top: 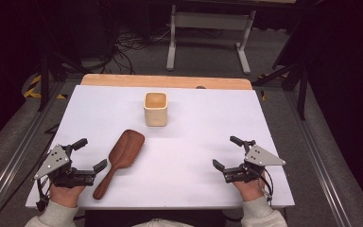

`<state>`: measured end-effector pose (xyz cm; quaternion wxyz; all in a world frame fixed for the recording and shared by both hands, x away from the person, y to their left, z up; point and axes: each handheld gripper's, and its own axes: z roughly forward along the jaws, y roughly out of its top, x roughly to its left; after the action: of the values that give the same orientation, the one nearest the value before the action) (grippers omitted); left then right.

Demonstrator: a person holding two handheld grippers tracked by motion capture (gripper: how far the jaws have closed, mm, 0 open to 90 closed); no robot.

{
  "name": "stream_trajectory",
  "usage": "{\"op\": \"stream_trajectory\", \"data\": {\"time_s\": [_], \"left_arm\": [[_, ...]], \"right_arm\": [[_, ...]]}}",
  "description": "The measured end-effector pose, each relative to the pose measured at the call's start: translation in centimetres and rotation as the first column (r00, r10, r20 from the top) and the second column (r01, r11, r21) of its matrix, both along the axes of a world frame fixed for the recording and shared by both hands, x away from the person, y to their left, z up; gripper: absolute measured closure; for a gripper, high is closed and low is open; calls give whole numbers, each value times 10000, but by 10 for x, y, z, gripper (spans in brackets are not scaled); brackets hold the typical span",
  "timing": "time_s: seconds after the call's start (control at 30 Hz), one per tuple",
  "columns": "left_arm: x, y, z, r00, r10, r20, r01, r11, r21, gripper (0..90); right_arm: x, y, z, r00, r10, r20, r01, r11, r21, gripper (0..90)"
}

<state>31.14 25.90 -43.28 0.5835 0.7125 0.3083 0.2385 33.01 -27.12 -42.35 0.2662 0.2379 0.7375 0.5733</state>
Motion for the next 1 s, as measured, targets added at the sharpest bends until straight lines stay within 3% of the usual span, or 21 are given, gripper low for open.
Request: {"op": "stream_trajectory", "data": {"time_s": [0.7, 1.0], "left_arm": [[-1, -1, 1, 9999, 117, -81, -116, 9999, 119, 2], [2, -6, 7, 9991, -214, -365, 219, 9997, 135, 6]], "right_arm": [[-1, 1, 0, 10000, 22, 12, -22, 10000, -72, 1], [-2, 2, 0, 9999, 6, -150, -8, 9999, -162, 11]]}}
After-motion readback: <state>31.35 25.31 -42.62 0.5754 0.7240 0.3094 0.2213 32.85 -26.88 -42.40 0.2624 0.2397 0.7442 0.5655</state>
